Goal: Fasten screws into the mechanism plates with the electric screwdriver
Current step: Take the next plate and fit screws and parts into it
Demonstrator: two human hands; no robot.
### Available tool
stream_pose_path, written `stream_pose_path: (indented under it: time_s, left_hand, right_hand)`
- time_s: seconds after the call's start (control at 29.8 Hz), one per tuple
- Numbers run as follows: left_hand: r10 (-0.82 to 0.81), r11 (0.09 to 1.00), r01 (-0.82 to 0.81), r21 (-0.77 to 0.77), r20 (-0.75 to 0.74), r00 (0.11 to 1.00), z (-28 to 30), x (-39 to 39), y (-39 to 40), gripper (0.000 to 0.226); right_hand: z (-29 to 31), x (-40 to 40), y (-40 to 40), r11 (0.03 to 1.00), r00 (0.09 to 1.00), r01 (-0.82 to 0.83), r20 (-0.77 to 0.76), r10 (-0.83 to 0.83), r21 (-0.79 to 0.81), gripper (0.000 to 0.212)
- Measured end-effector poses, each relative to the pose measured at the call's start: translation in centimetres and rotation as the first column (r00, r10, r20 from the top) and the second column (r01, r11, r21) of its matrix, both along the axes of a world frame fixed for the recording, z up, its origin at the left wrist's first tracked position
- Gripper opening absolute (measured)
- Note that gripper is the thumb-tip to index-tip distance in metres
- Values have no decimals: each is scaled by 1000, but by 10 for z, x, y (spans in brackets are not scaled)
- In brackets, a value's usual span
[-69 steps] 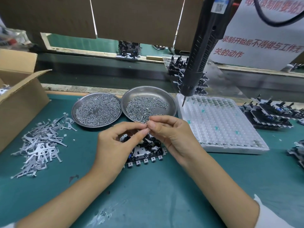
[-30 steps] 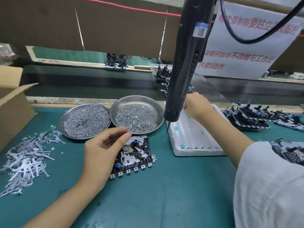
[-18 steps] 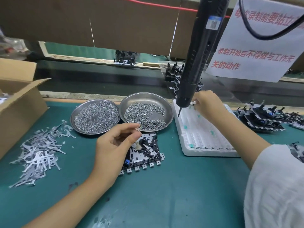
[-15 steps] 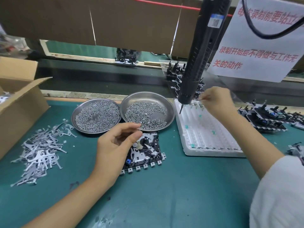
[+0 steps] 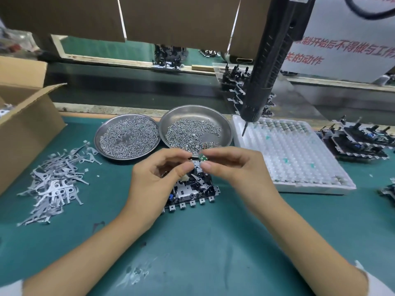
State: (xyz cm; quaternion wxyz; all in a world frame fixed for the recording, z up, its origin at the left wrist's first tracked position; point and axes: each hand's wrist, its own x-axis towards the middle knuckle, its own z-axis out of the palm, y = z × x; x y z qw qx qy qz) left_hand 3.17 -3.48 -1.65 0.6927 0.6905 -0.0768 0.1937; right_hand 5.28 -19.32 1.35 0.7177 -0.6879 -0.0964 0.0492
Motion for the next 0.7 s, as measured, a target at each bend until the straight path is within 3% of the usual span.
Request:
stream_pose_path:
  time_s: [0.7]
  left_hand:
    - [-55,997,55,47,-1,998,-7,2,3,15]
  right_hand:
    - [-10,-4,1,1000,1000,3,-10,-3,-10,19]
